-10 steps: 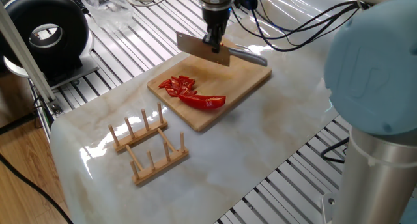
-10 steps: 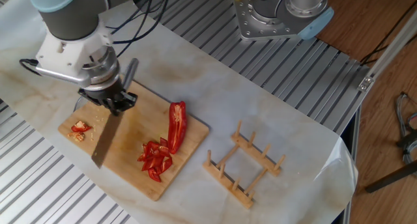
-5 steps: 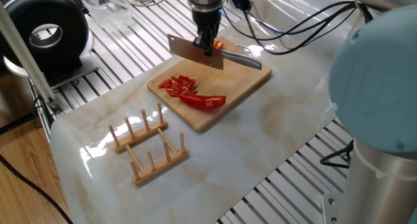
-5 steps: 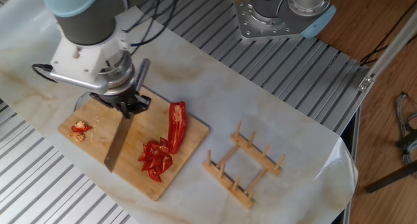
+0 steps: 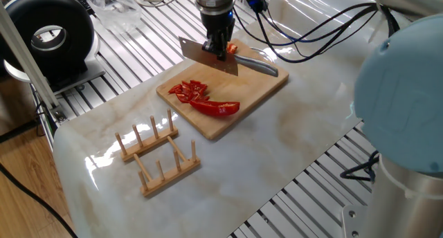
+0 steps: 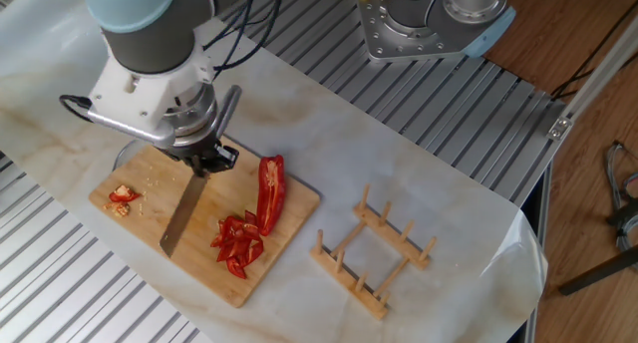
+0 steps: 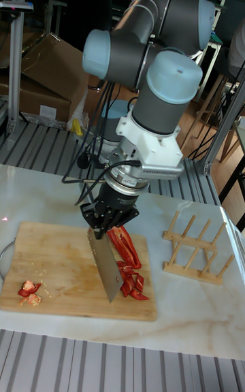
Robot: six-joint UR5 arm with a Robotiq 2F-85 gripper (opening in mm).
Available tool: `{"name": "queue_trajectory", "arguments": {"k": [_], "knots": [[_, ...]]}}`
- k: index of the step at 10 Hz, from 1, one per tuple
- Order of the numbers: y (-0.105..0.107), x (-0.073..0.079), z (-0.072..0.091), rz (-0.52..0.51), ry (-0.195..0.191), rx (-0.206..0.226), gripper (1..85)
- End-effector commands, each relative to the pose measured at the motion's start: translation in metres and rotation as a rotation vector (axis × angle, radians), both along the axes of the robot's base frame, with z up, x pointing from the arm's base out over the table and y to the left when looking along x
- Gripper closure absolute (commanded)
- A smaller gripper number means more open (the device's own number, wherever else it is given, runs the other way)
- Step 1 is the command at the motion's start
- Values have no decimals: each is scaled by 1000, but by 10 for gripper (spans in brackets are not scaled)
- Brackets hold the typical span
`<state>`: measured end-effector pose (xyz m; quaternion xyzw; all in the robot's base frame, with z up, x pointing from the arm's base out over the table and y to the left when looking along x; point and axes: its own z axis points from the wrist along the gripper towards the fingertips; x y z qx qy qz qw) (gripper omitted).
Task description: Chop the chili peppers
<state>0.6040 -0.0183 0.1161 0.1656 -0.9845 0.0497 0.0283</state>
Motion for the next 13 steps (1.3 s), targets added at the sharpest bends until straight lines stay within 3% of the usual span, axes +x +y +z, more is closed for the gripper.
{"name": "queue_trajectory", "arguments": {"k": [1,3,5,6,7,9,10,13], "knots": [[30,-17,5,-47,1,59,843],[41,-42,6,37,7,39,843],[90,-51,10,87,2,214,843],[104,-63,12,68,67,267,843],[99,-71,11,77,120,256,843],[78,-80,7,171,186,223,843],[69,-82,2,243,195,228,843],[74,-89,-8,312,211,327,843]]}}
